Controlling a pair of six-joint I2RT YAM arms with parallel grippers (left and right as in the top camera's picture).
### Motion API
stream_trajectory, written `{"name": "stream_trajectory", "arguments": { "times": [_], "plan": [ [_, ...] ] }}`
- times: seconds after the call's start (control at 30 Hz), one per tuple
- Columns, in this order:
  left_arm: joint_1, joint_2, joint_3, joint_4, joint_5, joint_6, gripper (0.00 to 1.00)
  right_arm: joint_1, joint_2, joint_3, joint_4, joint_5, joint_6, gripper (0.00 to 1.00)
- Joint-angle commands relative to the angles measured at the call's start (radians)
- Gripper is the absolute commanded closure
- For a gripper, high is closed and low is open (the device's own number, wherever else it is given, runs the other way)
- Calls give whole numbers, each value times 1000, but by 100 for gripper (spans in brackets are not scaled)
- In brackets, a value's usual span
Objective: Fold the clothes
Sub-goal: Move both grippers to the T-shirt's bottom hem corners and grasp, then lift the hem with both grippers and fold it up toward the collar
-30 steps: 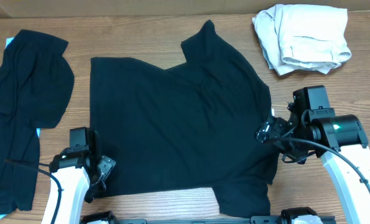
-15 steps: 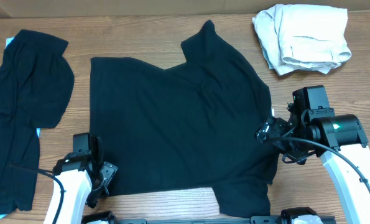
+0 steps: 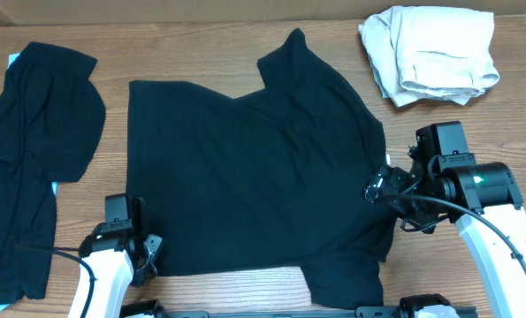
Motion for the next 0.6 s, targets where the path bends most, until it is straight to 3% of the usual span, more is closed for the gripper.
{"name": "stream_trajectory", "arguments": {
  "times": [0.0,0.03,0.3,0.57],
  "plan": [
    [6,21,-47,26,7,-11,89,6,-3,-2,-7,-1,27,11],
    [6,21,-47,26,6,-11,96,6,-3,-3,-13,-3,38,11],
    [6,21,-47,158,12,16,96,116,-3,-159,2,-24,156,13],
    [6,21,-46,407,75,56,96,270,-3,-331,39,-31,319,14]
  ]
}}
